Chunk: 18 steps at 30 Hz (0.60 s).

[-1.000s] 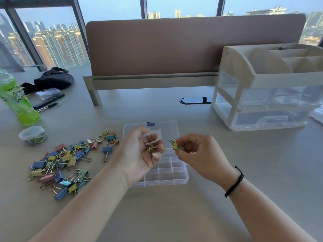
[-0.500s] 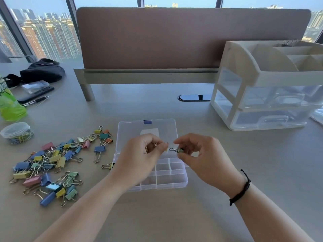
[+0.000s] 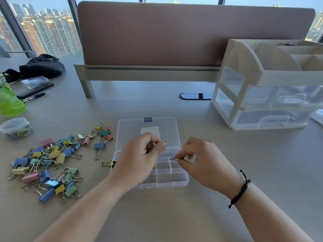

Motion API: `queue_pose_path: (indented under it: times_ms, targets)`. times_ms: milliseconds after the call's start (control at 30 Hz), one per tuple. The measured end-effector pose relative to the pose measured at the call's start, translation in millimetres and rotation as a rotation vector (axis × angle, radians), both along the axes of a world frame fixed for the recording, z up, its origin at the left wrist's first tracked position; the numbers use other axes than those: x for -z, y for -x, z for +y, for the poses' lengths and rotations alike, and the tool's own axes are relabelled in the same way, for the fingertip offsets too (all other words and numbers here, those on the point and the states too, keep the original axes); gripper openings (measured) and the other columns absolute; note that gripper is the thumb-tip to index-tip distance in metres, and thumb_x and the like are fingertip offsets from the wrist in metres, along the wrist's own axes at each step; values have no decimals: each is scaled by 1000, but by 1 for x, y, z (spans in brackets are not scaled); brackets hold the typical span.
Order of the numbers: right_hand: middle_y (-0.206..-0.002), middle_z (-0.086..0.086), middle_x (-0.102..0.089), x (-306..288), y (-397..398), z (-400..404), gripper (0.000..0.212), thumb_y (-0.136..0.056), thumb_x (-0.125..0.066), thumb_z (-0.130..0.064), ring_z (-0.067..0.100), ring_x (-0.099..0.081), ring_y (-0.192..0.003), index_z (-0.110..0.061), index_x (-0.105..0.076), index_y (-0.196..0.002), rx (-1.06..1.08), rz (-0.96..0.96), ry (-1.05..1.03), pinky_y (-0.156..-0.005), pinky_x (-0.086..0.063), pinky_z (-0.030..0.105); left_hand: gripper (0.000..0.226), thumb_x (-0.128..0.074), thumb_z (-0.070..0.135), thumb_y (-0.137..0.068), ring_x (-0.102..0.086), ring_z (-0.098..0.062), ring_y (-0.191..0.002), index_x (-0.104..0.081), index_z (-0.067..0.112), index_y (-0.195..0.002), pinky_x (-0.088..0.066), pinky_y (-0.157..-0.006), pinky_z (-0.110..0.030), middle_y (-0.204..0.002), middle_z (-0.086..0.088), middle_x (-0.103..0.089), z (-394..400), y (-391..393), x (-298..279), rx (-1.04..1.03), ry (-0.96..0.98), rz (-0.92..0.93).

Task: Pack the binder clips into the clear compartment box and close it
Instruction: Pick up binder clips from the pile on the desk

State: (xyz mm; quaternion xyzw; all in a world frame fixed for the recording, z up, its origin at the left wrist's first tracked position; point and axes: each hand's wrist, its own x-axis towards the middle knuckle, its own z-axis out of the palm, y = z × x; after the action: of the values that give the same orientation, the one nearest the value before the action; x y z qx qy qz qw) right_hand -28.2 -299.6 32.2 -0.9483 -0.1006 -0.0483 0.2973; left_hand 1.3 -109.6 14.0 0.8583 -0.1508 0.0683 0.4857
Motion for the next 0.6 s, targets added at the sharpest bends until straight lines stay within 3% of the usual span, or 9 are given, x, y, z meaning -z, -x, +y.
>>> queue_pose_path:
  times_ms: [100, 300, 433, 600]
  targets:
    - [-82, -21, -53, 0, 1, 2, 18, -90, -63, -21, 0, -51, -73, -31, -77, -96, 3, -7, 49, -63, -39, 11, 15, -63, 33, -94, -44, -3, -50, -63, 29, -80, -37, -52, -16, -61, 7, -55, -2, 1, -2, 0, -20, 5]
    - [-88, -17, -53, -1, 1, 8, 23, -90, -59, -16, 6, -51, -73, -29, -77, -99, 2, -28, 162, -66, -46, 22, 14, -63, 32, -94, -44, -5, -53, -64, 28, -81, -38, -54, -16, -66, -1, -59, -2, 3, -4, 4, -30, 9]
    - [-84, -13, -57, 1, -3, 10, 26, -84, -62, -7, 3, -50, -67, -26, -79, -86, 43, 5, 70, -58, -40, 13, 15, -63, 32, -94, -45, -5, -54, -64, 26, -81, -37, -53, -16, -69, -5, -62, -2, 3, -4, 7, -46, 5]
    - [-83, -16, -54, 0, -2, 4, 24, -87, -60, -16, -1, -50, -73, -32, -77, -86, 46, 83, 27, -61, -40, 11, 14, -63, 33, -94, -46, -5, -54, -64, 27, -81, -38, -54, -16, -68, -4, -62, -2, 4, -4, 12, -51, 9]
